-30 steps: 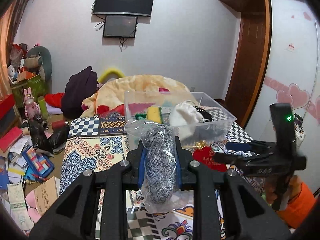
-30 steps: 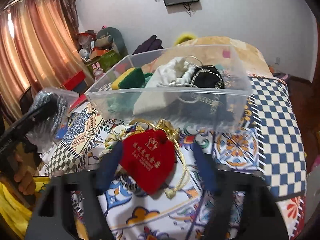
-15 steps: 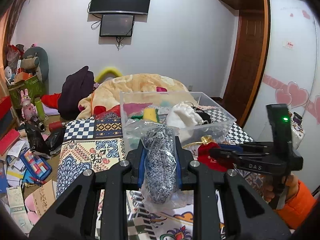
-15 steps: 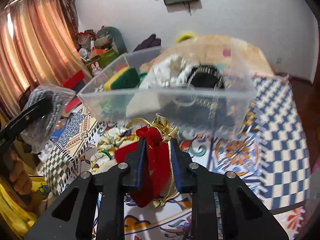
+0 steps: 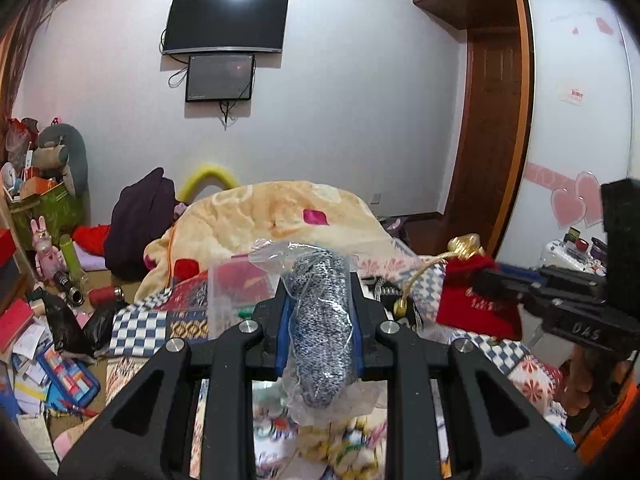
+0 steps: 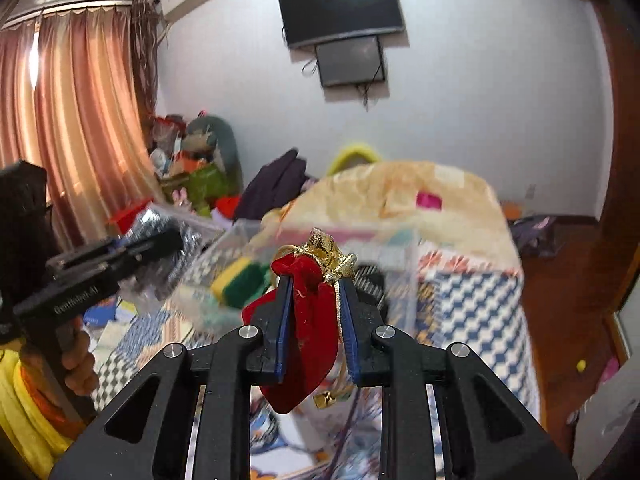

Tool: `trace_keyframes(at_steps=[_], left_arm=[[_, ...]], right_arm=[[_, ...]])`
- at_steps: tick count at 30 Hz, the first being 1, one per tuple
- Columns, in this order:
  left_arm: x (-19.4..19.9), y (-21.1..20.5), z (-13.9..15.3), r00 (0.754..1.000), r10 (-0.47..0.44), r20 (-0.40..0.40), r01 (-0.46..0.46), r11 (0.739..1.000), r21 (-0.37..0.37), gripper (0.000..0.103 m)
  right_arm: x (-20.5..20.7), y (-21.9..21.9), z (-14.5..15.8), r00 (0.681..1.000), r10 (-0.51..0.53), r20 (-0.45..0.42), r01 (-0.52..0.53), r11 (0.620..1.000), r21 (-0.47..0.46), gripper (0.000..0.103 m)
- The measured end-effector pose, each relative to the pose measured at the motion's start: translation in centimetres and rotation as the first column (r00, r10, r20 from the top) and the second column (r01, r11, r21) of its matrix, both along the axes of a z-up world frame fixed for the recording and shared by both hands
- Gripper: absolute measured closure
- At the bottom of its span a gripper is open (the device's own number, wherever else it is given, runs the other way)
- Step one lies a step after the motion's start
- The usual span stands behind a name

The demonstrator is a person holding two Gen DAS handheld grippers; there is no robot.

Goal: Organize soft objects
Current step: 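Carry the gray knit bag and red pouch into the clear box while both tools release them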

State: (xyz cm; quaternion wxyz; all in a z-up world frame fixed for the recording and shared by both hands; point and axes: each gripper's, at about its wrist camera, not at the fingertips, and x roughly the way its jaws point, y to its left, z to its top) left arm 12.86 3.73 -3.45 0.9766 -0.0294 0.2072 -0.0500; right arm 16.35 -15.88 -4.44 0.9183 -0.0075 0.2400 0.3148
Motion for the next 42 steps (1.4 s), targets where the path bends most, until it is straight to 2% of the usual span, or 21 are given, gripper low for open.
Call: trace_keyframes(at_steps=[3,7,11,16,22,26,28,30,32,34,37,39,42], left_arm=[[2.0,-0.3,-0.2,1.0,0.016,-0.003,-0.016,1.0,-0.001,0.079],[4.5,-0.6,-1.3,0.998,0.003,-0.061,-0.005,1.0,-0.023,0.079],[6.3,-1.2,-2.8,0.994,0.008,-0.113,-0.007,1.0,0.009,0.079],[7.4,-2.1,-4.6,0.985,-0.012,-0.175,0.017,1.0,0.026,0.079],[7.8,-2.0,-5.3,0.979,-0.021,-0.204,0.02,1.0,-0.008,0.078],[7.4,-1.7,-4.9,0.98,-0.018,-0.201,0.017,1.0,-0.003,0.065],[6.5,-1.5,-4.3,0.983,-0.02,-0.181,0.019,1.0,-0.009,0.059],[5.7,-1.4,-3.6,0.988,-0.018,-0.154,0.017,1.0,-0.009,0.052],[4.8,-1.3,-2.9,0.992,-0.012,-0.124,0.012,1.0,-0.005,0.048],[3.6,-1.2,-2.0,0.996,-0.011,-0.09,0.011,1.0,0.002,0.045],[1.7,-1.1,-0.8,0.999,-0.016,-0.047,0.016,1.0,0.004,0.033],[0.6,-0.9,-0.3,0.999,-0.017,-0.028,0.017,1.0,0.002,0.024],[-0.7,-0.7,-0.4,1.0,-0.02,-0.019,0.02,1.0,0.0,0.013]], right_arm=[[1.3,0.0,1.1,0.999,-0.025,0.044,0.025,1.0,0.007,0.083],[2.9,0.9,1.1,0.997,-0.044,0.056,0.045,0.999,-0.012,0.083],[4.3,2.2,-0.4,0.998,-0.051,0.029,0.052,0.997,-0.056,0.083],[6.0,3.6,-3.5,0.998,-0.05,-0.046,0.043,0.989,-0.144,0.082],[6.4,4.4,-5.2,0.995,-0.063,-0.083,0.042,0.97,-0.239,0.079],[6.0,4.0,-4.5,0.995,-0.068,-0.076,0.046,0.964,-0.26,0.074],[5.6,3.6,-3.8,0.995,-0.062,-0.079,0.04,0.966,-0.256,0.065],[4.9,3.2,-3.0,0.996,-0.051,-0.068,0.033,0.971,-0.238,0.049],[3.8,3.0,-2.1,0.999,-0.042,-0.033,0.033,0.973,-0.23,0.043],[2.7,2.9,-1.2,0.999,-0.035,0.002,0.034,0.973,-0.23,0.041],[1.4,2.5,-0.2,1.0,-0.016,0.023,0.021,0.978,-0.209,0.038],[0.7,2.3,0.1,1.0,-0.008,0.029,0.014,0.982,-0.188,0.027],[-0.6,1.5,0.1,0.999,-0.008,0.037,0.014,0.988,-0.157,0.021]])
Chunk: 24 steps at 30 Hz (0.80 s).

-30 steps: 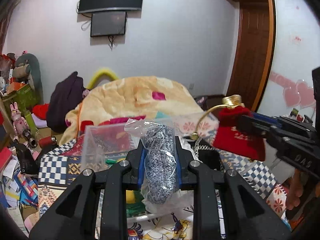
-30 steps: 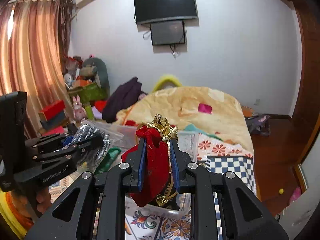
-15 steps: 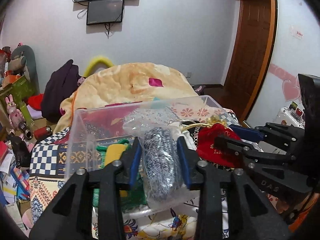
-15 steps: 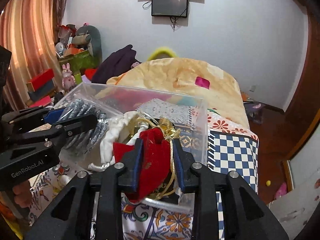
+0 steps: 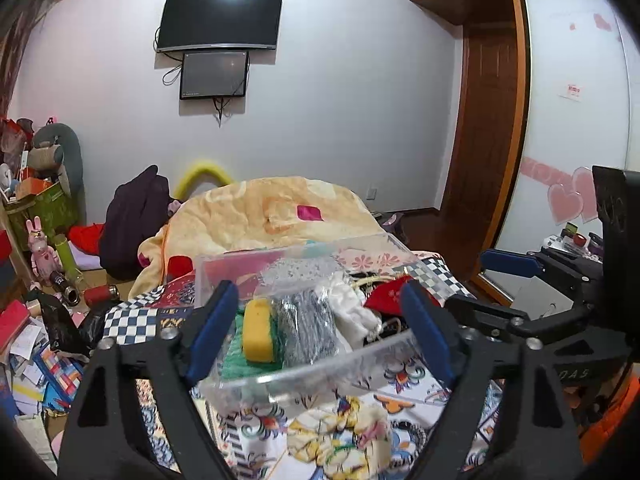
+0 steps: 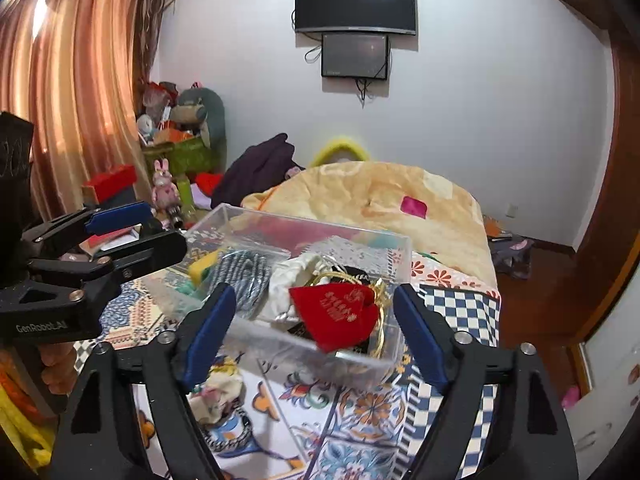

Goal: Organize soft objects
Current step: 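Carry the gray knit bag and red pouch into the clear box while both tools release them, then grasp the yellow floral scrunchie with the left tool while the right tool grasps the braided band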

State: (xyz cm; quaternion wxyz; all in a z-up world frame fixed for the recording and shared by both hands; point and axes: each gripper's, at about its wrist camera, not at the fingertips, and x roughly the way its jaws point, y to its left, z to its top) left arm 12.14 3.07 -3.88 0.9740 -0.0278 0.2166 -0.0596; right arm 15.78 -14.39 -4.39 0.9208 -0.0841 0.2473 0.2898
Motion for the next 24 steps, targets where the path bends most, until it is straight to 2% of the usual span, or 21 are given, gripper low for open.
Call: trace_keyframes(at_steps=[4,14,17,20,24], left_arm=[[-1.3,0.2,-1.6,0.999,0.023,-0.026,-0.023,1.0,0.017,0.007],[-1.8,0.8,-7.7,0.981,0.047,-0.186,-0.047,0.999,0.006,0.007],[-1.2,0.6,-9.0,0.973,0.077,-0.216,-0.068,0.997,0.046,0.007],[-0.8,0.5,-9.9,0.967,0.091,-0.238,-0.078,0.995,0.065,0.017],[-0.3,0.4,-11.0,0.955,0.078,-0.287,-0.065,0.996,0.054,0.027]], right_arm=[[-0.9,-0.5,-1.3,0.999,0.014,-0.036,-0.013,1.0,0.024,0.02],[-2.3,-0.2,-6.8,0.98,0.06,-0.187,-0.056,0.998,0.027,0.02],[-2.7,0.6,-7.8,0.977,0.077,-0.201,-0.079,0.997,-0.003,0.02],[-2.9,1.0,-8.4,0.974,0.088,-0.21,-0.093,0.996,-0.013,0.02],[-2.8,1.3,-9.1,0.967,0.102,-0.235,-0.11,0.994,-0.018,0.02]])
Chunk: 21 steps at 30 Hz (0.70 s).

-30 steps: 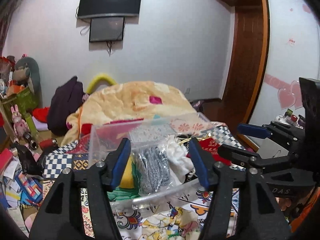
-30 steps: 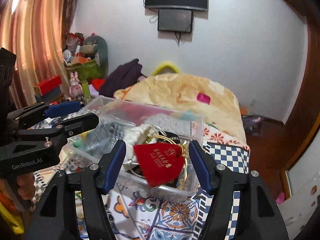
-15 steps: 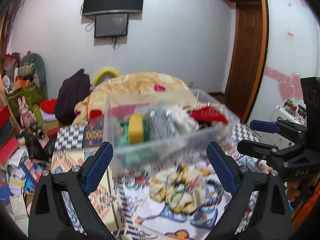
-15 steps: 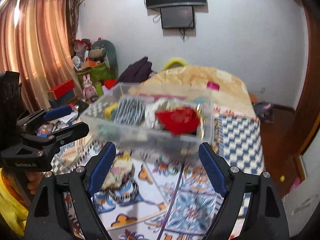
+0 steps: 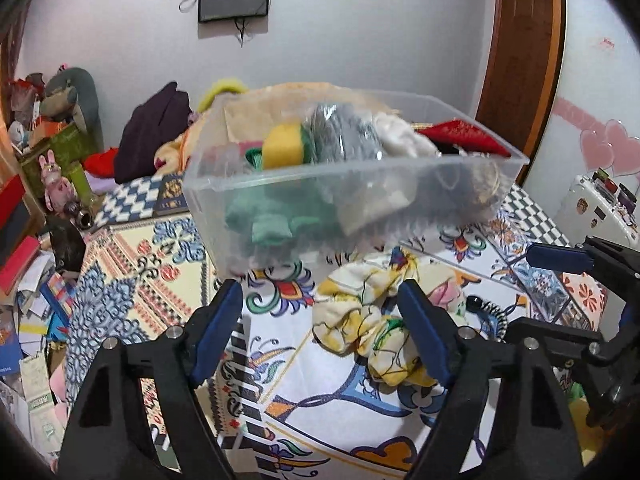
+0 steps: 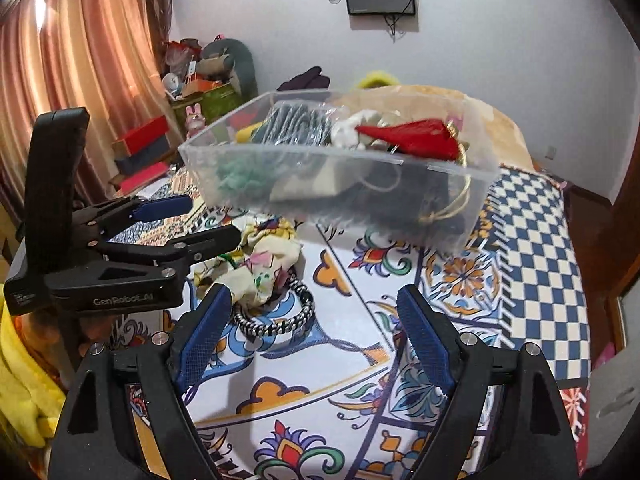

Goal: Organize soft objects
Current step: 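Grasp the yellow floral scrunchie with the left tool while the right tool grasps the braided band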

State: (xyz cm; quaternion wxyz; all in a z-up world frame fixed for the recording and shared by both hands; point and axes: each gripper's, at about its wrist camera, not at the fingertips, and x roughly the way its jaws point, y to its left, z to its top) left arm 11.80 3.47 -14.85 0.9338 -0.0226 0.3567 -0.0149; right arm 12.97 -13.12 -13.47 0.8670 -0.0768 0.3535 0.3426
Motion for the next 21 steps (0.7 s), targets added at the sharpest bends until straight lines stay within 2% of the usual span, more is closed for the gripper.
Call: trace_keyframes(at_steps=[2,3,4,5,6,7,8,9,11,15,21], left_arm=[[0.4,0.0,-0.7,0.999,-0.014,-0.036,0.013,1.0,-0.02,0.036],[0.5,0.0,-1.1,0.998,-0.023,-0.053,0.021,0.999,-0.035,0.042],[0.4,-0.1,-1.2,0.999,-0.02,-0.046,0.019,0.999,-0.031,0.041],[0.2,-0.2,-1.2,0.999,-0.021,-0.043,0.02,1.0,-0.017,0.047],[0.1,-0.3,-1.3,0.999,-0.025,-0.037,0.025,1.0,-0.007,0.059],[0.0,-0.3,-1.3,0.999,-0.022,-0.03,0.023,1.0,0.003,0.063],[0.0,-0.2,-1.5,0.999,-0.017,-0.027,0.017,1.0,0.01,0.072],[-0.1,-0.1,-1.5,1.0,-0.018,-0.024,0.019,1.0,0.004,0.079],[-0.4,0.5,-1.4,1.0,-0.015,-0.019,0.015,1.0,-0.018,0.086],[-1.1,1.6,-1.4,1.0,0.002,-0.007,-0.002,0.999,-0.036,0.088],[-3.1,3.0,-1.0,0.999,0.031,0.027,-0.029,0.998,-0.056,0.091]], right_arm=[[0.0,0.3,-0.5,1.0,0.006,-0.014,-0.006,1.0,-0.008,0.022],[0.0,0.5,-0.8,1.0,0.011,-0.019,-0.011,1.0,-0.018,0.026],[-0.1,0.7,-1.1,1.0,0.015,-0.02,-0.016,0.999,-0.035,0.03],[-0.1,1.0,-1.4,1.0,0.017,-0.018,-0.018,0.998,-0.055,0.036],[-0.2,1.2,-1.8,1.0,0.019,-0.017,-0.02,0.997,-0.071,0.039],[-0.3,1.2,-1.9,1.0,0.017,-0.001,-0.017,0.997,-0.081,0.041],[-0.4,1.2,-1.9,1.0,0.016,0.012,-0.015,0.996,-0.092,0.044],[-0.4,1.2,-1.9,1.0,0.019,0.015,-0.017,0.996,-0.092,0.051],[-0.3,0.9,-1.8,1.0,0.017,0.011,-0.016,0.997,-0.08,0.059],[0.2,0.0,-1.6,1.0,0.003,0.005,-0.003,0.998,-0.064,0.07],[0.8,-1.5,-1.3,0.998,-0.057,-0.007,0.056,0.997,-0.06,0.07]])
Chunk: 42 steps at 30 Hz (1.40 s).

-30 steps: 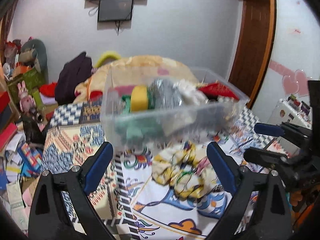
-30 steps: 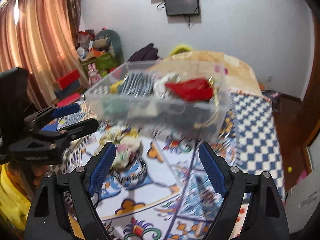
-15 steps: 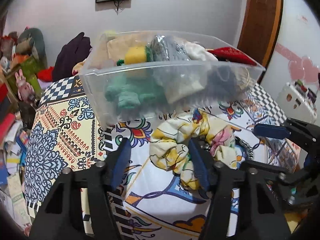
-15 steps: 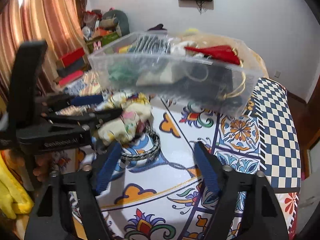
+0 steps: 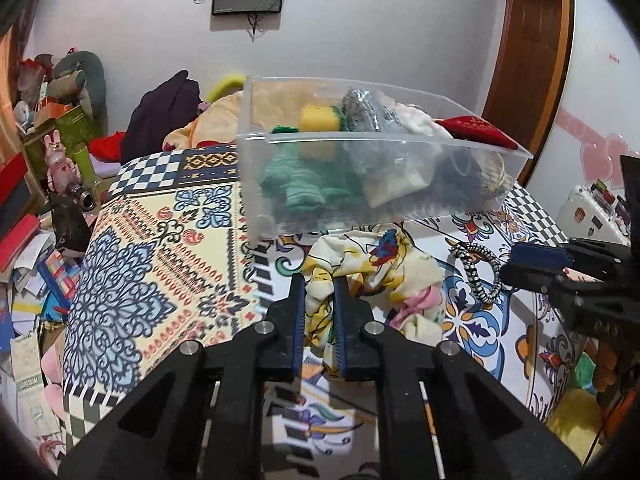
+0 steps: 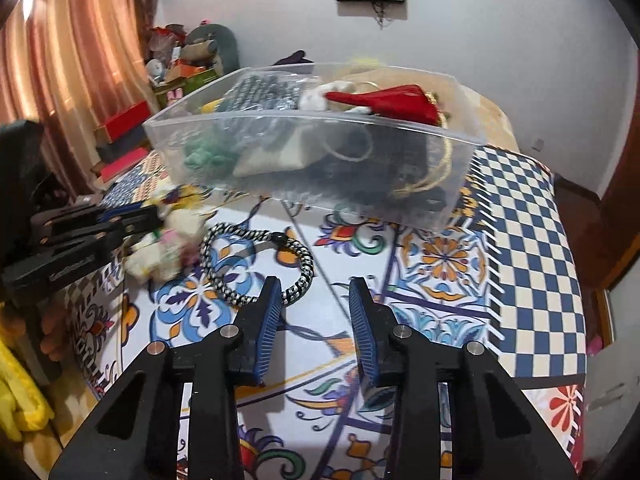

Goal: Organize soft objects
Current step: 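Grasp the yellow floral scrunchie with the left tool while the right tool grasps the braided band, then carry the scrunchie and braided band into the clear box while both tools release them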

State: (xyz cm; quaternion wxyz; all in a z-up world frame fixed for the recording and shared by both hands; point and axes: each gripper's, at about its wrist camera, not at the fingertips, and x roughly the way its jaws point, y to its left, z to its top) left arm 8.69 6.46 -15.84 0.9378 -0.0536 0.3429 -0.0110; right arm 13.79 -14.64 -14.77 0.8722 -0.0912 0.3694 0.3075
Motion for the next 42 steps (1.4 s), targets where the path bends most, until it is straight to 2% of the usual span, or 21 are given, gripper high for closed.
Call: trace_keyframes(at_steps=[2,4,6,8,13,14,16,18,19,21,24,29,42], left_arm=[[-0.6,0.1,0.2,1.0,0.001,0.014,-0.001,1.0,-0.002,0.092],[-1.2,0.0,0.5,0.999,-0.004,0.034,0.004,1.0,-0.001,0.092],[-1.8,-0.1,1.0,0.998,-0.008,0.054,0.008,1.0,-0.002,0.092],[-2.2,-0.1,1.6,0.997,-0.01,0.077,0.01,1.0,-0.001,0.092],[-2.5,0.5,2.8,0.994,0.008,0.111,-0.007,1.0,-0.007,0.092],[-2.6,0.7,2.8,0.994,0.013,0.113,-0.012,1.0,-0.012,0.092],[-2.6,1.0,2.8,0.993,0.023,0.116,-0.021,0.999,-0.025,0.092],[-2.2,1.1,2.9,0.993,0.028,0.118,-0.023,0.999,-0.038,0.092],[-2.2,1.2,3.0,0.993,0.028,0.118,-0.023,0.999,-0.045,0.092],[-2.2,1.3,3.3,0.992,0.029,0.124,-0.023,0.999,-0.049,0.092],[-2.3,1.1,3.9,0.989,0.032,0.145,-0.027,0.999,-0.036,0.092],[-2.1,1.0,5.4,0.984,0.026,0.176,-0.022,0.999,-0.026,0.092],[0.7,0.7,11.1,0.952,0.024,0.306,-0.031,0.999,0.017,0.092]], right_arm=[[0.0,-0.1,0.3,1.0,-0.001,-0.02,0.002,1.0,0.023,0.07],[-0.2,-0.1,0.7,0.999,0.011,-0.038,-0.008,0.998,0.058,0.06],[-0.6,0.5,1.2,0.999,0.025,-0.036,-0.022,0.997,0.08,0.034],[-1.3,1.2,1.6,0.999,0.035,-0.001,-0.035,0.996,0.08,0.023],[-1.5,4.3,0.4,0.997,0.079,0.002,-0.079,0.997,0.008,0.024],[-1.4,4.6,0.0,0.997,0.073,-0.003,-0.073,0.997,-0.009,0.024],[-1.3,5.0,-0.7,0.998,0.057,0.004,-0.057,0.998,-0.033,0.035],[-1.4,5.2,-0.5,0.998,0.057,0.022,-0.055,0.997,-0.06,0.056],[-1.4,5.2,-0.5,0.998,0.058,0.026,-0.056,0.996,-0.065,0.06],[-1.3,5.2,-0.3,0.998,0.052,0.025,-0.05,0.997,-0.053,0.078],[-0.9,4.6,-0.1,0.999,0.045,0.02,-0.045,0.998,-0.032,0.087],[-1.4,3.6,1.2,0.997,0.042,0.058,-0.042,0.999,-0.005,0.09],[-2.1,2.2,8.4,0.971,0.014,0.239,-0.041,0.993,0.111,0.09]])
